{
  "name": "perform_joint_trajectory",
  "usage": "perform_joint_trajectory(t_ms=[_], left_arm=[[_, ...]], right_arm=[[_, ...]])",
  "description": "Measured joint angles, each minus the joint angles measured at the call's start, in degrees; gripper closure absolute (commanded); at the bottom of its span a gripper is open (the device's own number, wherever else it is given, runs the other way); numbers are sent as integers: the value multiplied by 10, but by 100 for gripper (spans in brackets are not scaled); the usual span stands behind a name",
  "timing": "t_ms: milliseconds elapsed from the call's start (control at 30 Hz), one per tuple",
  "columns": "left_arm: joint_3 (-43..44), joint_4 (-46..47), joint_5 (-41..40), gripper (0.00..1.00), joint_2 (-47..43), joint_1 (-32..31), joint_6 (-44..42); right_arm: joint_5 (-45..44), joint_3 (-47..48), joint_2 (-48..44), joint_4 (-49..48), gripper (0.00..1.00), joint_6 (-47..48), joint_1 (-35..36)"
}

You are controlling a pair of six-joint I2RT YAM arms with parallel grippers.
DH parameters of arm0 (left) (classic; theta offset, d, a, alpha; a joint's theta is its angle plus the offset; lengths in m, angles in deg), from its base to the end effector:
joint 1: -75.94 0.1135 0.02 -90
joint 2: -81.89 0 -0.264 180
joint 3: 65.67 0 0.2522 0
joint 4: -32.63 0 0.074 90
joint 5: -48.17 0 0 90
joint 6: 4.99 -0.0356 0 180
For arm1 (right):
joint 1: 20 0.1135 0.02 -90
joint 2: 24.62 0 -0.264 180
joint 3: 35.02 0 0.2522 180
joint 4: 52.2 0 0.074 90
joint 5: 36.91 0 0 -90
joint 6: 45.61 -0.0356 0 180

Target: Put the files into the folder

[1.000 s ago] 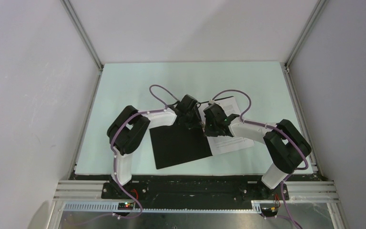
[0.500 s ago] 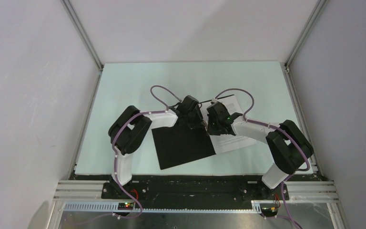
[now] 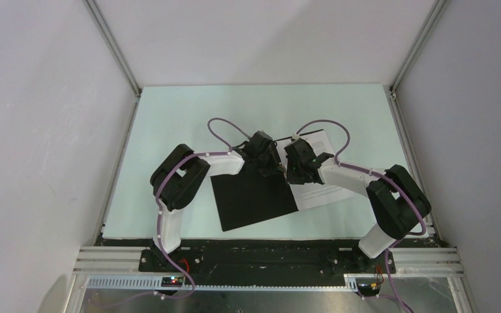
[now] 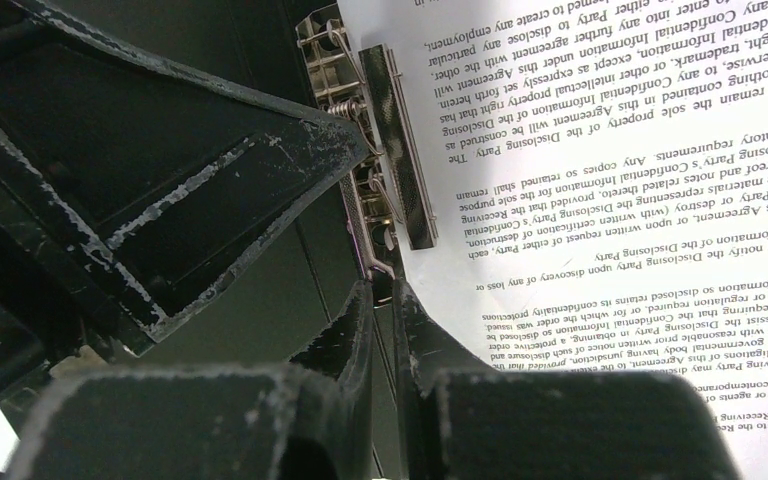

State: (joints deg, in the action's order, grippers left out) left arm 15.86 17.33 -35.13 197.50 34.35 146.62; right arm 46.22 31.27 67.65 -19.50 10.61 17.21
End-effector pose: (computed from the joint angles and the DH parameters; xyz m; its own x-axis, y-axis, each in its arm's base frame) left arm 0.3070 -0.2780 0.1272 -0.8999 -0.3695 -0.2316 -0.1590 0.7725 -0.6148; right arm 0.2527 0.1865 0.1734 -0.8718 0.0311 -0.4889 -0.0796 0.9757 0.2041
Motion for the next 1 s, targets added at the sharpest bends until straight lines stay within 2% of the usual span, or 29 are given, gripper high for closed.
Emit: perform_joint_trajectory(t_ms=[100, 167, 300, 533, 800, 1000], left_arm=[[-3, 5, 0, 64, 2, 0, -1], [-3, 9, 1, 58, 3, 0, 0], [-3, 19, 8, 54, 3, 0, 0], [-4, 22, 12, 55, 3, 1, 0], [-10, 24, 15, 70, 3, 5, 1], [-12, 23, 21, 74, 6, 9, 5]], right_arm=[[-5, 1, 0, 3, 100, 3, -1], [-10, 3, 0, 7, 100, 6, -3], [-13, 6, 1, 11, 100, 11, -3], [-12, 9, 18, 12, 100, 14, -3], [-6, 23, 40, 23, 100, 12, -2], [-17, 26, 42, 25, 100, 13, 10]])
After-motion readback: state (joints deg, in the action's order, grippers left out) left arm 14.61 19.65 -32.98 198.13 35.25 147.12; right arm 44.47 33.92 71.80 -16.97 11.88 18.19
